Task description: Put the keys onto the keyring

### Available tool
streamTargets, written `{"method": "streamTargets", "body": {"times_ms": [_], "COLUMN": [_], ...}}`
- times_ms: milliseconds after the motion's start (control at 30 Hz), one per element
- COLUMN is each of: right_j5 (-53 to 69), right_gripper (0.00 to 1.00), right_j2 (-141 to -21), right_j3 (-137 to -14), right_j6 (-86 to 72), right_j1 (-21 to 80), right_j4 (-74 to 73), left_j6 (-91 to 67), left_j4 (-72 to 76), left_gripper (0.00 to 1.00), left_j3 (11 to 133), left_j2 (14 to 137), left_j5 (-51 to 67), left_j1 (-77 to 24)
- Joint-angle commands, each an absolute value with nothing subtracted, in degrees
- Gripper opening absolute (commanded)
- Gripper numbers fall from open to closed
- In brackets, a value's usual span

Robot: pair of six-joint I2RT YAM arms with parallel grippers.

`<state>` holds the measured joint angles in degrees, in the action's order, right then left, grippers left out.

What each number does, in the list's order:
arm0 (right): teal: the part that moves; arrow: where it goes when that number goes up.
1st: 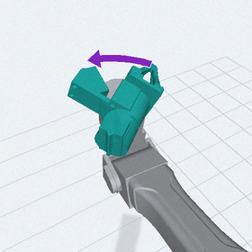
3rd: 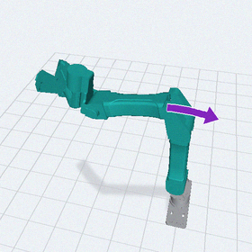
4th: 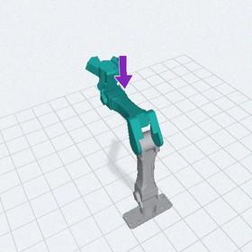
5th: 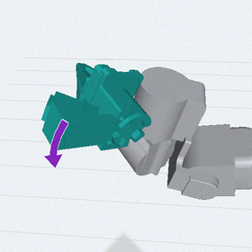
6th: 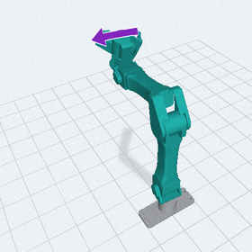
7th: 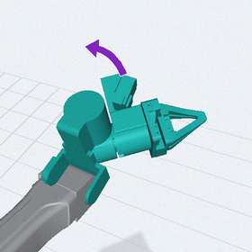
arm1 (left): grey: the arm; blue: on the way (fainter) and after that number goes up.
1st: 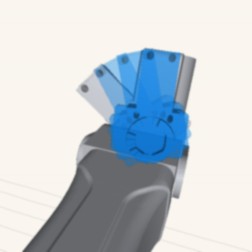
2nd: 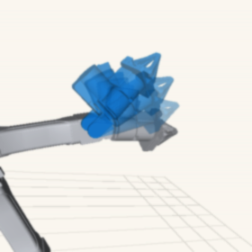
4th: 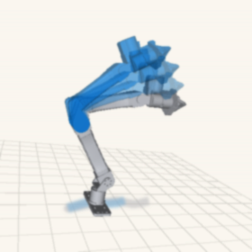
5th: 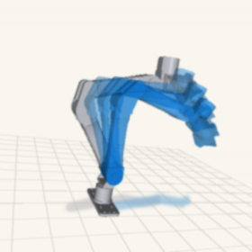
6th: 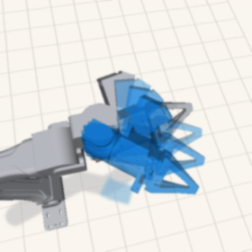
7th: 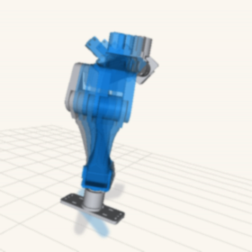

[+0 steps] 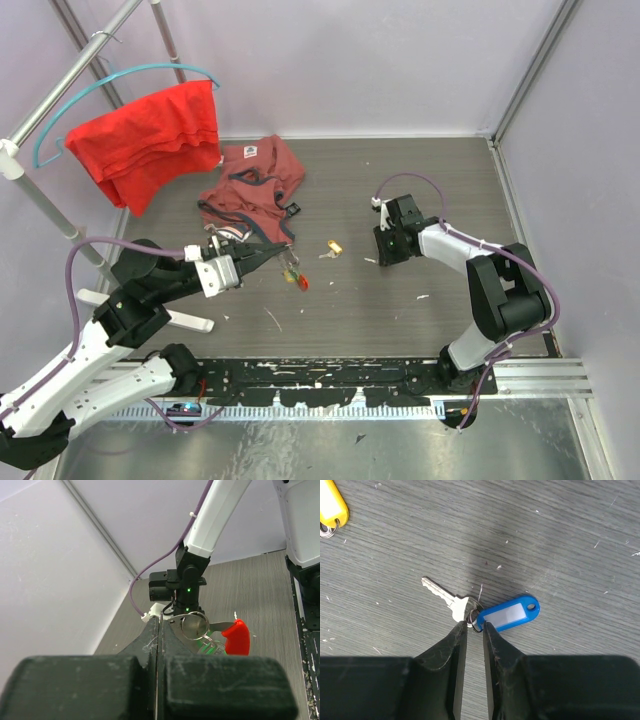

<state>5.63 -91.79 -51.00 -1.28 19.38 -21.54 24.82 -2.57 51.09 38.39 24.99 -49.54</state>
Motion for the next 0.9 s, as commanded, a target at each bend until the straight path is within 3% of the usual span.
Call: {"method": "streamTargets", "body": {"times_ms": [0, 133, 333, 867], "right_j5": [5.84, 6.02, 5.57, 12.82], "right_gripper": [0.24, 0.19, 0.01, 0.01], "right_j2": [-90.70, -90.94, -89.56, -63.77], "right_j3": [-52.73, -52.67, -52.63, -54.15], "right_j6": [-0.87, -0.82, -0.66, 0.94], "right_j1": [19.10, 19.09, 19.11, 20.94], "right_j4": [-18.99, -18.90, -19.30, -18.85], "left_j6": [25.27, 25.33, 25.45, 24.09], "left_j4": [-0.94, -0.97, -0.97, -1.27], "left_gripper": [0.00, 0.00, 0.00, 0.00], "left_j3": [51.49, 51.43, 51.33, 54.59], "left_j2": [37.62, 37.53, 37.66, 41.20], "left_j5": [25.74, 25.85, 25.75, 27.31], "left_j1": [-49.27, -49.23, -49.24, -49.29]}}
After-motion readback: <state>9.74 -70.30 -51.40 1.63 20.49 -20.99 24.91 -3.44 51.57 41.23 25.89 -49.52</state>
